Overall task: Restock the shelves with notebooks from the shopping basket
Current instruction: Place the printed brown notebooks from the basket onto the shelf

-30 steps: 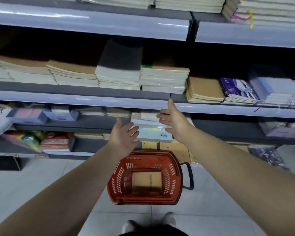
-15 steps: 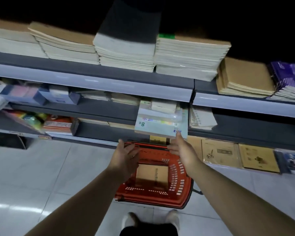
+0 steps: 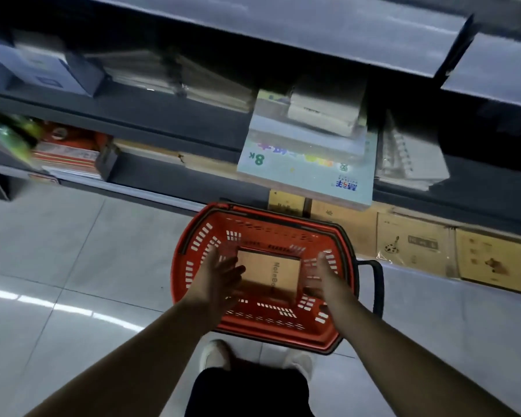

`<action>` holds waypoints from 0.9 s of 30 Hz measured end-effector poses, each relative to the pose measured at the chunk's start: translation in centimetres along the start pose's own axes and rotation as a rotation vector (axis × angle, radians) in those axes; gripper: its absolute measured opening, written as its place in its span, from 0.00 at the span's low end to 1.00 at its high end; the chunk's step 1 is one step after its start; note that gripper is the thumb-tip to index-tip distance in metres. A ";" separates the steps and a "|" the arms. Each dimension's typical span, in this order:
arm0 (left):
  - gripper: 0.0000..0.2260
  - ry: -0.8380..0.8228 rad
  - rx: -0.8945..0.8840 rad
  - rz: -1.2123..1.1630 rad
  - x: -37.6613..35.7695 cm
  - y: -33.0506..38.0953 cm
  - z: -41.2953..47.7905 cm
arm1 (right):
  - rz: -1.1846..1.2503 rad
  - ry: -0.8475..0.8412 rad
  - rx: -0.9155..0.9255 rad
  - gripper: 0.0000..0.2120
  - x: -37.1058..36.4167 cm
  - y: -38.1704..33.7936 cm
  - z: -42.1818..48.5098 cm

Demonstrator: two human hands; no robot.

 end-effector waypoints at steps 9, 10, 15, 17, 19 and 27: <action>0.35 0.089 0.030 -0.064 4.9 -7.8 7.0 | -0.044 0.019 -0.068 0.30 -1.1 5.1 10.7; 0.35 0.097 0.045 -0.067 5.3 -8.4 7.9 | -0.050 0.025 -0.073 0.29 -1.2 5.4 12.0; 0.34 0.140 0.086 -0.066 7.0 -10.8 12.0 | -0.108 0.061 -0.062 0.31 -1.1 7.0 17.6; 0.34 0.144 0.106 -0.057 7.8 -11.7 13.4 | -0.147 0.060 -0.080 0.32 -1.6 7.9 19.5; 0.34 0.119 0.120 -0.054 8.0 -12.4 14.8 | -0.157 0.060 -0.094 0.33 -1.9 8.3 21.1; 0.34 0.162 0.145 0.044 10.8 -15.9 21.1 | -0.190 -0.018 -0.119 0.31 -4.7 9.2 27.4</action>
Point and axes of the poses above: each hand's wrist, its own z-axis towards the middle knuckle, its own x-axis out of the back of the hand, y = z × x, the point moved 7 cm from there along z, towards the middle knuckle, and after that the axes turned 13 degrees about -x, right-handed, at the moved point
